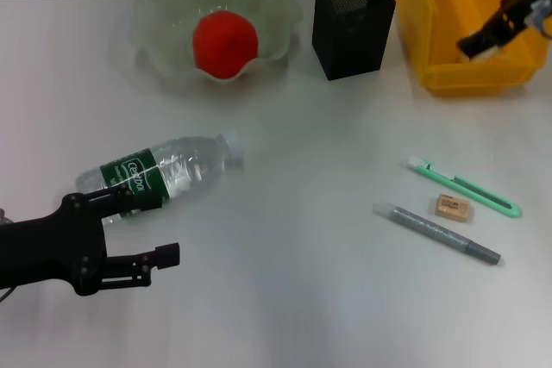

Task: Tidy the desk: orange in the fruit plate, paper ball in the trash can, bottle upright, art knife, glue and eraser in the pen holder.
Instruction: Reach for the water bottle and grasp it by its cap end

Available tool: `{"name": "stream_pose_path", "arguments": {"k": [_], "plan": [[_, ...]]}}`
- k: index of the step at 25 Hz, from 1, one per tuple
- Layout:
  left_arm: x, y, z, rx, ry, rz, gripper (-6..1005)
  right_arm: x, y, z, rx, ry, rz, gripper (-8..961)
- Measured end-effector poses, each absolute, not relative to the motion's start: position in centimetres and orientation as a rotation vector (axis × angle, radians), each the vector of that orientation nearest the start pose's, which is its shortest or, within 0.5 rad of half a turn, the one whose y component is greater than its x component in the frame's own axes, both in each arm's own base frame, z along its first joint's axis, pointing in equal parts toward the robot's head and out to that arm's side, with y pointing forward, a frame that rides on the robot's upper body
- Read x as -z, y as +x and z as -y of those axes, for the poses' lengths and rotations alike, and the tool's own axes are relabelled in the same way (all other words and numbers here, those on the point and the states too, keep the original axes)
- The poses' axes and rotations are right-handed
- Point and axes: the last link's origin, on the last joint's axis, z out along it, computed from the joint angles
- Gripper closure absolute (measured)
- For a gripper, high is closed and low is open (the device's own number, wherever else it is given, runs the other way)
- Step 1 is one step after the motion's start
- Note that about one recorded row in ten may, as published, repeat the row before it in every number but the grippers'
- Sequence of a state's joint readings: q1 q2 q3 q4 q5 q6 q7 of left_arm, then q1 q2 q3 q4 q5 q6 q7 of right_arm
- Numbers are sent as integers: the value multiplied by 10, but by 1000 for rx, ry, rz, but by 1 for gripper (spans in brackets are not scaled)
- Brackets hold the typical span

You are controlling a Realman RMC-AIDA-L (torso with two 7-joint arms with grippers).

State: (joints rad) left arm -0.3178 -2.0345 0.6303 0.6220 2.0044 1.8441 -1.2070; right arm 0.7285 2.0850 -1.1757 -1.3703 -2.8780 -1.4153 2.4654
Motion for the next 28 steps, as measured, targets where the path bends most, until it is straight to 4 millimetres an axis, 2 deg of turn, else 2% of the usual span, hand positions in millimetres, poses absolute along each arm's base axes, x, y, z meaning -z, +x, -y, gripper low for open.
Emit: {"name": "stream_pose_path", "arguments": {"k": [5,7,8,11,12,15,16,17,20,22,24,28], "plan": [[-22,-309,-247,833,-2769,602,136,-63,151,-384,475,-2428,-700,112],[-22,-310,-250,820,-2762,603,136,-62,153,-375,450,-2483,-700,113],[-25,-309,-260,774,-2745,608,136,-61,155,-371,428,-2511,-693,114],[-30,-305,-272,728,-2732,621,136,-56,166,-355,319,-2606,-640,115],[-37,-296,-289,668,-2728,636,136,-54,173,-348,270,-2641,-612,116],[-44,-282,-305,610,-2737,629,136,-50,188,-328,110,-2726,-531,117],[-44,-282,-305,610,-2737,629,136,-50,194,-323,65,-2742,-508,118],[-48,-269,-319,526,-2758,633,136,-51,202,-318,26,-2749,-494,118],[-49,-258,-329,446,-2784,632,136,-55,221,-304,-110,-2772,-473,119],[-43,-237,-344,282,-2828,637,137,-60,233,-295,-232,-2777,-466,120],[-39,-227,-352,185,-2829,641,139,-69,245,-288,-341,-2762,-472,121],[-22,-199,-367,-54,-2804,615,145,-81,261,-273,-407,-2748,-506,123]]}}
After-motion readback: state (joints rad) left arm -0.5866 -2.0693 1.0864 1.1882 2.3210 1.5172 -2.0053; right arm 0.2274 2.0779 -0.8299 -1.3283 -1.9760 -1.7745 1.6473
